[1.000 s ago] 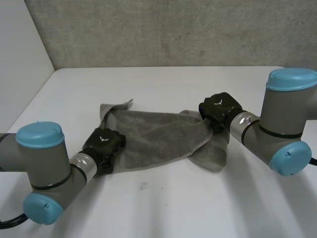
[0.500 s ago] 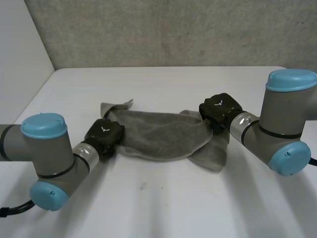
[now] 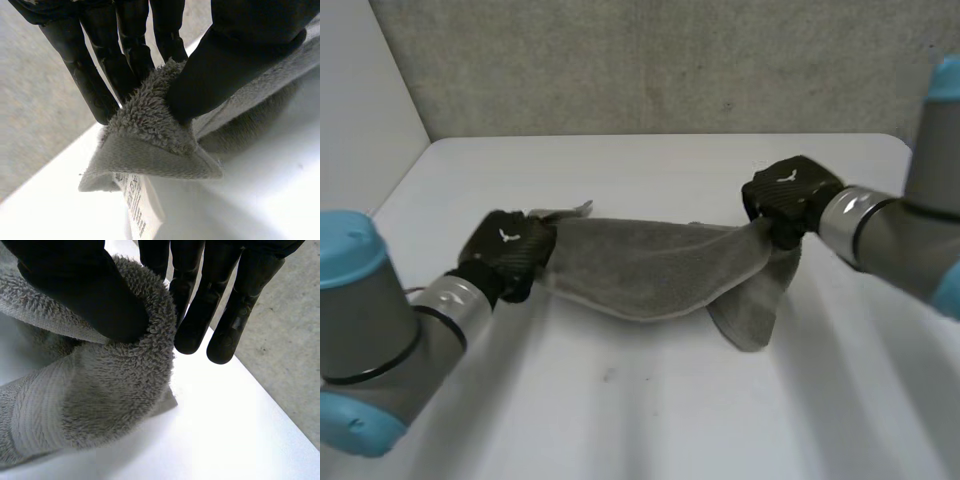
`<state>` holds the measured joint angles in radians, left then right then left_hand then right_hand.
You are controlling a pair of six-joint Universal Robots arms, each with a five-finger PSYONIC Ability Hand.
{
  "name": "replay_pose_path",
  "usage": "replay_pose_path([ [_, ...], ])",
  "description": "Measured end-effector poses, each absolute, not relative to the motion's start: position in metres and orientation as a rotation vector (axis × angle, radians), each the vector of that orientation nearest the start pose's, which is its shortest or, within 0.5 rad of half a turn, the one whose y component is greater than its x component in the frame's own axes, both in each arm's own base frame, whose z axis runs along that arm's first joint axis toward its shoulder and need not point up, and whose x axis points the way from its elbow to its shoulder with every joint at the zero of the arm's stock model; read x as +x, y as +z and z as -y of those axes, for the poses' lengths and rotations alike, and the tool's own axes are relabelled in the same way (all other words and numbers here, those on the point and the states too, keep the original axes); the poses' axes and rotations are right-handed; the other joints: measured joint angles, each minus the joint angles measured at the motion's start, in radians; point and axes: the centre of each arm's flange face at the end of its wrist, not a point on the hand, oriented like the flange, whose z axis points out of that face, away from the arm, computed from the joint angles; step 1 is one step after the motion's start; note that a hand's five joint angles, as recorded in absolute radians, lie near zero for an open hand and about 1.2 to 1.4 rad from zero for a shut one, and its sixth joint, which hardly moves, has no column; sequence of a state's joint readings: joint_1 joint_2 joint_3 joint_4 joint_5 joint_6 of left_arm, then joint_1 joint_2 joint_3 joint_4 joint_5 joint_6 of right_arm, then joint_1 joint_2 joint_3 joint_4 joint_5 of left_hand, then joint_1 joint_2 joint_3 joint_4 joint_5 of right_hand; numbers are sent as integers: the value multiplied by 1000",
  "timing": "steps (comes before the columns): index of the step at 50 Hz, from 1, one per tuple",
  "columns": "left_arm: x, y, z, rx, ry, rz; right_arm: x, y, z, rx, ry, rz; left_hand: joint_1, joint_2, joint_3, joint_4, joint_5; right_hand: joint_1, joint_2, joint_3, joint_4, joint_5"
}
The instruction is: Fold the towel.
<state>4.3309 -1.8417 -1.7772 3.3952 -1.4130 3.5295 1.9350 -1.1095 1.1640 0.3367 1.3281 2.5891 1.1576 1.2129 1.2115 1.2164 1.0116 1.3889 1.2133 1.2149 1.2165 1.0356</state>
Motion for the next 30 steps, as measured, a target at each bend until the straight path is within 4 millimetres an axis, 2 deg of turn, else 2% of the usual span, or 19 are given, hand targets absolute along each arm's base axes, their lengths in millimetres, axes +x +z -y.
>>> replay_pose_path([
  [5, -244, 223, 235, 1057, -2095, -2246, 257, 283, 275, -1350, -1678, -2208, 0, 0, 0, 0, 3, 0, 0, 0, 0, 0],
  [9, -240, 232, 233, 1056, -2086, -2256, 252, 290, 269, -1385, -1659, -2222, 0, 0, 0, 0, 3, 0, 0, 0, 0, 0],
  [14, -242, 224, 241, 1075, -2017, -2321, 253, 279, 269, -1462, -1597, -2241, 0, 0, 1, 0, 4, 0, 0, 0, 0, 0],
  [18, -251, 206, 262, 1098, -1949, -2380, 261, 261, 285, -1528, -1580, -2237, 0, 0, 1, 0, 4, 0, 0, 0, 0, 0],
  [21, -258, 204, 280, 1098, -1966, -2368, 267, 259, 302, -1519, -1647, -2209, 0, 0, 1, 0, 4, 0, 0, 0, 0, 0],
  [23, -265, 210, 296, 1087, -2016, -2329, 274, 266, 320, -1476, -1770, -2157, 0, 0, 1, 0, 4, 0, 0, 0, 0, 0],
  [25, -272, 224, 313, 1064, -2103, -2264, 281, 281, 338, -1405, -1927, -2080, 0, 0, 1, 0, 4, 0, 0, 0, 0, 0],
  [27, -280, 249, 330, 1012, -2240, -2168, 286, 304, 353, -1310, -2106, -1972, 0, 0, 1, 0, 4, 1, 0, 0, 0, 0],
  [28, -284, 265, 338, 975, -2324, -2112, 287, 314, 358, -1267, -2178, -1921, 0, 0, 1, 0, 4, 1, 0, 0, 0, 0],
  [29, -287, 286, 346, 919, -2427, -2045, 289, 338, 366, -1172, -2321, -1807, 0, 0, 1, 0, 4, 1, 0, 0, 0, 0],
  [30, -288, 300, 350, 877, -2500, -1997, 290, 351, 368, -1122, -2390, -1744, 0, 0, 1, 0, 4, 2, 0, 0, 0, 0],
])
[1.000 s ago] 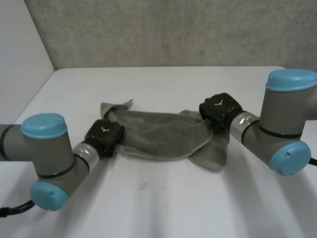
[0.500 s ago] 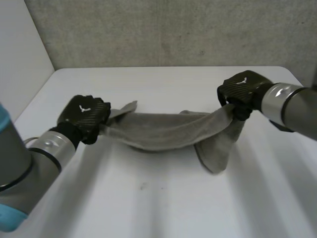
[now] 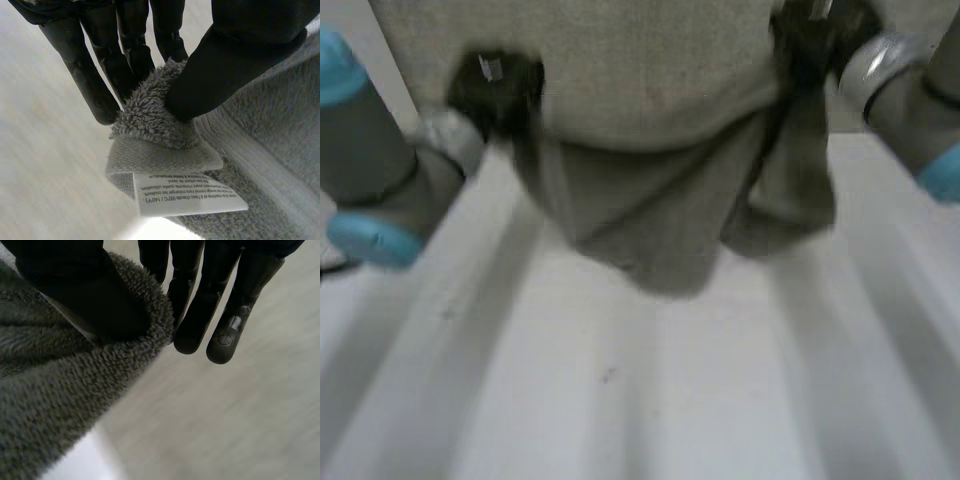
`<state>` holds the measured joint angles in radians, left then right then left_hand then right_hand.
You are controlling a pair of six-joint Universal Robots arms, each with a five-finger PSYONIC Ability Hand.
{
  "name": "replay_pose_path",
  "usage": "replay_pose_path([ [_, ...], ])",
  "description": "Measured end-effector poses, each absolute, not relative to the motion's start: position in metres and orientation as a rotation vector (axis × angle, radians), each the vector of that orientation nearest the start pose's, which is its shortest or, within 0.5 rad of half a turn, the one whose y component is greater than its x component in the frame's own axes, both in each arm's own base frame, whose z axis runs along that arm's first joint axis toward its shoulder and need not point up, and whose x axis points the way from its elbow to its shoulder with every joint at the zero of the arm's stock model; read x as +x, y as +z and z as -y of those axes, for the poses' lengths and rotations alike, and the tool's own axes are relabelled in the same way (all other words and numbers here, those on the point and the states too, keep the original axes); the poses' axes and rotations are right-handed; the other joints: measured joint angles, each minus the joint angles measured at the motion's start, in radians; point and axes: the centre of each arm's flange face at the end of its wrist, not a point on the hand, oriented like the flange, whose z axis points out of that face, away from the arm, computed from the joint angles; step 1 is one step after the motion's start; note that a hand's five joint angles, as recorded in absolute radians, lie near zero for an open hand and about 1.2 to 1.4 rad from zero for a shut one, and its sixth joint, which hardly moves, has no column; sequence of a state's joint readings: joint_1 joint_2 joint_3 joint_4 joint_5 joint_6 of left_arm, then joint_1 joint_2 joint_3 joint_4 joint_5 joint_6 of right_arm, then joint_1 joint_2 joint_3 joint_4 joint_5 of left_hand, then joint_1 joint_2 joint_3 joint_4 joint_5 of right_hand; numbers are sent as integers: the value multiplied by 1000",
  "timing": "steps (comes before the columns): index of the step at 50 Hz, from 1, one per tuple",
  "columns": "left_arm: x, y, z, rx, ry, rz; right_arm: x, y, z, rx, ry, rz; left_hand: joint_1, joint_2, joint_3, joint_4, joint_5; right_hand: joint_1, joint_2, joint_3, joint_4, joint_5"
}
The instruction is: Fold the towel.
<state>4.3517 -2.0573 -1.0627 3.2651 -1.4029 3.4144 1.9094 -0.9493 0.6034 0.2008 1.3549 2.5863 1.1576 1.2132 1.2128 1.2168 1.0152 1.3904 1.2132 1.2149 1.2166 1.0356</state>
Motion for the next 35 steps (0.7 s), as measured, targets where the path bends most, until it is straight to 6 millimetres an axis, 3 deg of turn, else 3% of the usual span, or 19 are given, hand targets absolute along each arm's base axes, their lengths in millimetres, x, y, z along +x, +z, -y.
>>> replay_pose_path([
  [1, -288, 300, 350, 877, -2500, -1997, 290, 351, 368, -1122, -2390, -1744, 0, 0, 0, 0, 0, 0, 0, 0, 0, 0],
  [2, -290, 322, 355, 809, -2606, -1928, 289, 371, 370, -1047, -2485, -1645, 0, 0, 0, 0, 0, 0, 0, 0, 0, 0],
  [3, -289, 362, 359, 665, -2798, -1807, 287, 410, 367, -911, -2635, -1452, 0, 0, 0, 0, 0, 0, 0, 0, 0, 0],
  [6, -286, 397, 357, 519, -2968, -1702, 284, 440, 359, -816, -2721, -1300, 0, 0, 0, 0, 0, 1, 0, 0, 0, 0],
  [10, -281, 416, 351, 411, -3052, -1684, 281, 454, 349, -794, -2724, -1259, 0, 0, 0, 0, 0, 1, 0, 0, 0, 0],
  [18, -274, 376, 340, 418, -2886, -1942, 282, 408, 338, -1033, -2402, -1585, 0, 0, 1, 0, 0, 1, 0, 0, 0, 0],
  [19, -272, 360, 337, 431, -2821, -2017, 283, 390, 338, -1115, -2303, -1679, 0, 1, 1, 0, 0, 1, 0, 0, 0, 0],
  [23, -268, 329, 333, 451, -2700, -2146, 283, 361, 339, -1256, -2133, -1838, 0, 1, 1, 0, 0, 1, 0, 0, 0, 0],
  [32, -264, 265, 327, 479, -2469, -2369, 283, 309, 358, -1383, -1904, -2040, 0, 1, 1, 0, 0, 1, 0, 0, 1, 0],
  [33, -264, 265, 327, 479, -2469, -2369, 283, 309, 358, -1383, -1904, -2040, 0, 1, 1, 0, 0, 1, 0, 0, 1, 0],
  [35, -264, 246, 328, 486, -2407, -2423, 286, 279, 367, -1396, -1808, -2097, 0, 1, 1, 0, 0, 1, 0, 0, 1, 0],
])
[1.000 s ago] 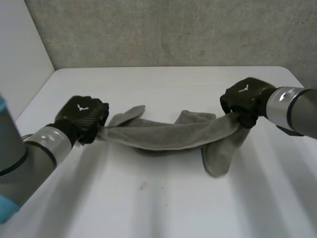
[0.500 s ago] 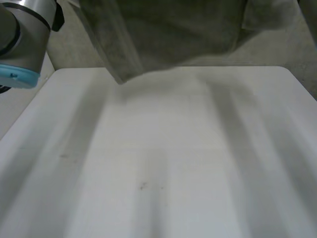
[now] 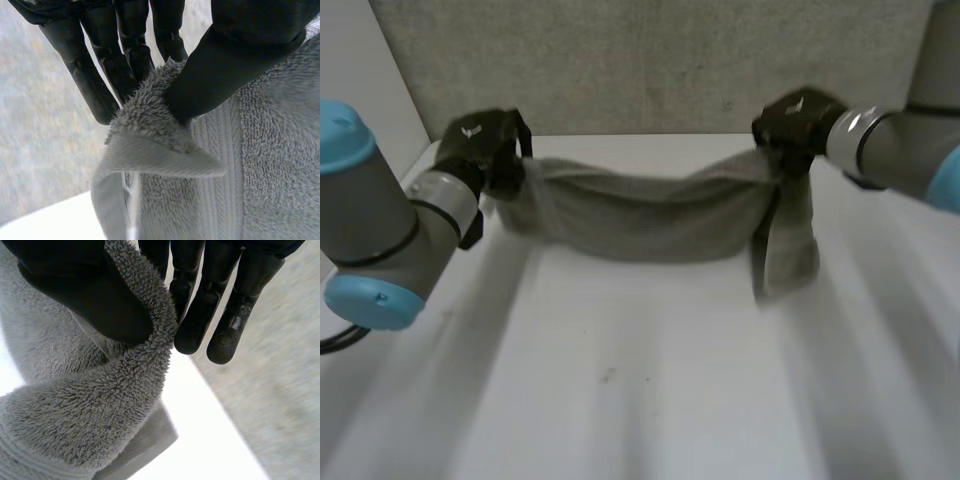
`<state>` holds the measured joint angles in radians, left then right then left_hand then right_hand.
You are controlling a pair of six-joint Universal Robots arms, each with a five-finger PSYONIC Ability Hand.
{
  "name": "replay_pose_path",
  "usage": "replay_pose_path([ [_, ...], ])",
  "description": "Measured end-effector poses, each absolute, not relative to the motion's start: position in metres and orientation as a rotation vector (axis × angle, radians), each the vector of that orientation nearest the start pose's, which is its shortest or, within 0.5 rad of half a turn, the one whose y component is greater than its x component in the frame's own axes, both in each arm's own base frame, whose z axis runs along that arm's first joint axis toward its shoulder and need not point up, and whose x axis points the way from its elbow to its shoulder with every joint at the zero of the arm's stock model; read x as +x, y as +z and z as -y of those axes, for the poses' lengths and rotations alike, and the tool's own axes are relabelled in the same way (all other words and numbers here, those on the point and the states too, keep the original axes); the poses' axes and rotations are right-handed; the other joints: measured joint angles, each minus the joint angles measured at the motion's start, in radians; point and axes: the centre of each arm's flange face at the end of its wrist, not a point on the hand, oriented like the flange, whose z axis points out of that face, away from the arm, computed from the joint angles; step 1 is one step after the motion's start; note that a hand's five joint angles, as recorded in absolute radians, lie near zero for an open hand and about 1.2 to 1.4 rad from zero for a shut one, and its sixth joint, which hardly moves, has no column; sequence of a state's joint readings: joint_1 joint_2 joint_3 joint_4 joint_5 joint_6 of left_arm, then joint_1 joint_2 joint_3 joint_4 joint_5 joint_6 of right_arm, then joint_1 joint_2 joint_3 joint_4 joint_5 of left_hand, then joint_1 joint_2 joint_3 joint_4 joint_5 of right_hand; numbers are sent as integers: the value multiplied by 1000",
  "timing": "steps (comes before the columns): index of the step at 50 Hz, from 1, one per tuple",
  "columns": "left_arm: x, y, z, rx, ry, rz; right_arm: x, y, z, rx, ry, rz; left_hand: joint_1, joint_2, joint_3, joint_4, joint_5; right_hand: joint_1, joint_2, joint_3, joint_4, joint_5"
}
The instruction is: Fold the towel.
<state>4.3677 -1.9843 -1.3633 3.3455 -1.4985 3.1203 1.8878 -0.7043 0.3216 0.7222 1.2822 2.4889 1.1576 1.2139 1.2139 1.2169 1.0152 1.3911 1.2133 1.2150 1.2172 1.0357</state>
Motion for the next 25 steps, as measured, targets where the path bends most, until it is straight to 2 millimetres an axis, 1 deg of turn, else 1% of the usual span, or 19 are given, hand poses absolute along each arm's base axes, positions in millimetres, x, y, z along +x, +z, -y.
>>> replay_pose_path([
  [1, -264, 240, 329, 488, -2389, -2439, 287, 270, 369, -1400, -1778, -2112, 0, 0, 0, 0, 0, 0, 0, 0, 0, 0],
  [2, -265, 234, 330, 489, -2371, -2454, 289, 257, 371, -1407, -1733, -2132, 0, 0, 0, 0, 0, 0, 0, 0, 0, 0],
  [3, -265, 234, 330, 489, -2371, -2454, 289, 257, 371, -1407, -1733, -2132, 0, 0, 0, 0, 0, 0, 0, 0, 0, 0],
  [4, -265, 226, 331, 492, -2346, -2474, 292, 240, 372, -1414, -1674, -2156, 0, 0, 0, 0, 0, -241, -215, -194, -196, -178],
  [5, -265, 223, 331, 493, -2340, -2480, 294, 231, 372, -1418, -1644, -2168, 0, 0, 0, 0, 0, -288, -256, -257, -238, -219],
  [6, -265, 221, 332, 493, -2335, -2483, 295, 223, 371, -1420, -1618, -2179, 0, 0, 0, 0, 0, -461, -423, -396, -397, -374],
  [7, -266, 219, 332, 493, -2329, -2488, 297, 214, 371, -1417, -1590, -2195, 0, 0, 0, 0, 0, -561, -521, -494, -494, -468],
  [8, -266, 218, 333, 493, -2327, -2490, 298, 207, 371, -1413, -1573, -2207, 0, 0, 0, 0, 0, -745, -642, -645, -641, -636],
  [9, -266, 218, 334, 493, -2329, -2488, 299, 202, 372, -1405, -1562, -2220, 0, 0, 0, 0, 0, -745, -642, -645, -641, -636],
  [10, -266, 218, 335, 491, -2332, -2485, 300, 197, 373, -1386, -1558, -2237, 0, 0, 0, 0, 0, -884, -763, -763, -765, -758],
  [11, -266, 218, 335, 490, -2335, -2483, 300, 194, 374, -1372, -1559, -2247, 0, 0, 0, 0, 0, -915, -784, -786, -788, -780],
  [12, -266, 220, 337, 486, -2345, -2473, 300, 191, 376, -1335, -1571, -2267, 0, 0, 0, 0, 0, -1038, -891, -895, -896, -885],
  [13, -266, 221, 338, 483, -2351, -2466, 300, 190, 377, -1315, -1579, -2275, 0, 0, 0, 0, 0, -1038, -891, -895, -896, -885],
  [14, -265, 222, 339, 480, -2356, -2461, 300, 190, 379, -1287, -1591, -2285, 0, 0, 0, 0, 0, -1119, -970, -972, -966, -947],
  [18, -259, 230, 348, 448, -2383, -2421, 294, 199, 384, -1115, -1659, -2329, 0, 0, 0, 0, 0, -1179, -1023, -1024, -1022, -994],
  [19, -259, 230, 348, 448, -2383, -2421, 294, 199, 384, -1115, -1659, -2329, 0, 0, 0, 0, 0, -1179, -1023, -1024, -1022, -994],
  [21, -255, 233, 353, 435, -2390, -2398, 289, 207, 383, -1021, -1688, -2349, 0, 0, 0, 0, 0, -1199, -1040, -1041, -1039, -1003],
  [25, -250, 234, 357, 442, -2381, -2366, 283, 215, 375, -950, -1720, -2359, 0, 0, 0, 0, 0, -1206, -1044, -1048, -1043, -1006],
])
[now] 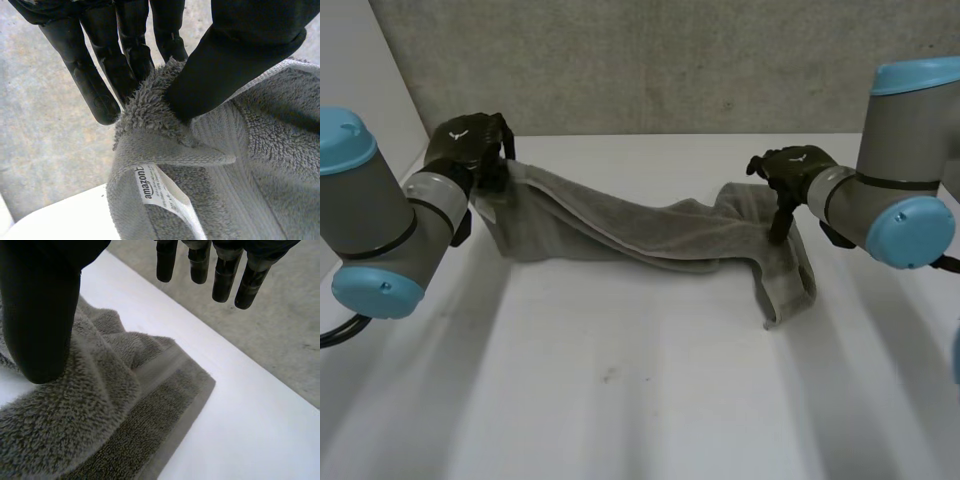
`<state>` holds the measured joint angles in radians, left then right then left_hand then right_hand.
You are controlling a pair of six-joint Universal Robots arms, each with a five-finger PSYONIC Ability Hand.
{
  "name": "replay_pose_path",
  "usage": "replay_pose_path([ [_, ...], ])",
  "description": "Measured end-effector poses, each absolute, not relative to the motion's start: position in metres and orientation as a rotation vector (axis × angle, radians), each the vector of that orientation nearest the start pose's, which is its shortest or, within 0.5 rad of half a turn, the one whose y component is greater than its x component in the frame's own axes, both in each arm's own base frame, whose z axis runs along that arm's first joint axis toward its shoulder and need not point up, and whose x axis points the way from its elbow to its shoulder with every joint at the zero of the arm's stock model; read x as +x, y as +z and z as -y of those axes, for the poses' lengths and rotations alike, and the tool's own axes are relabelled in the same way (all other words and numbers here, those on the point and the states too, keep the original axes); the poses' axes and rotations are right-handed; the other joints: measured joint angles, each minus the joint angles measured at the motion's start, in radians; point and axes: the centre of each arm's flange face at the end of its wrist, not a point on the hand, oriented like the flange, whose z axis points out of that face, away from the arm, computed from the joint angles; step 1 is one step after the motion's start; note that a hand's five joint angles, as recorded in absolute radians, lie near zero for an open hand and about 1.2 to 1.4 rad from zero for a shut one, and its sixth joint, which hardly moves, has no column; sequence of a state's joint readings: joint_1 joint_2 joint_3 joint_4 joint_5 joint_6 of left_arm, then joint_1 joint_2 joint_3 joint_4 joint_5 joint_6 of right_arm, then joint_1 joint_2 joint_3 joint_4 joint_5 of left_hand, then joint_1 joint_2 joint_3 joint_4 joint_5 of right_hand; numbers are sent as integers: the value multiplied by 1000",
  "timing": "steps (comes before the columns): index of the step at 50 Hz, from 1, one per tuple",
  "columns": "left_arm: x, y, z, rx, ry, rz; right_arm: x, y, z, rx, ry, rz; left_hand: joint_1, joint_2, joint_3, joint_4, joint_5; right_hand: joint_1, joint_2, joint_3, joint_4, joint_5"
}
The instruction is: Fold the towel.
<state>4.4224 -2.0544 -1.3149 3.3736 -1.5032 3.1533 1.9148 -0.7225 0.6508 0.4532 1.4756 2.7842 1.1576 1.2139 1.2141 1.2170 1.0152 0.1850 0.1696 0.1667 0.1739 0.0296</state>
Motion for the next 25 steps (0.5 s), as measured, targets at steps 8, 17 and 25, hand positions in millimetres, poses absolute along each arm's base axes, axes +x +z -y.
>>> replay_pose_path([
  [8, -245, 231, 359, 500, -2334, -2312, 270, 219, 343, -909, -1791, -2331, 0, 0, 0, 0, 0, -2, -4, -1, -3, -3],
  [17, -240, 221, 357, 504, -2288, -2333, 255, 195, 303, -846, -1819, -2360, 0, 0, 0, 0, 0, -3, -4, -1, -3, -4],
  [25, -239, 221, 355, 500, -2283, -2341, 256, 171, 275, -854, -1812, -2365, 0, 0, 0, 0, 0, -4, -4, -1, -3, -4],
])
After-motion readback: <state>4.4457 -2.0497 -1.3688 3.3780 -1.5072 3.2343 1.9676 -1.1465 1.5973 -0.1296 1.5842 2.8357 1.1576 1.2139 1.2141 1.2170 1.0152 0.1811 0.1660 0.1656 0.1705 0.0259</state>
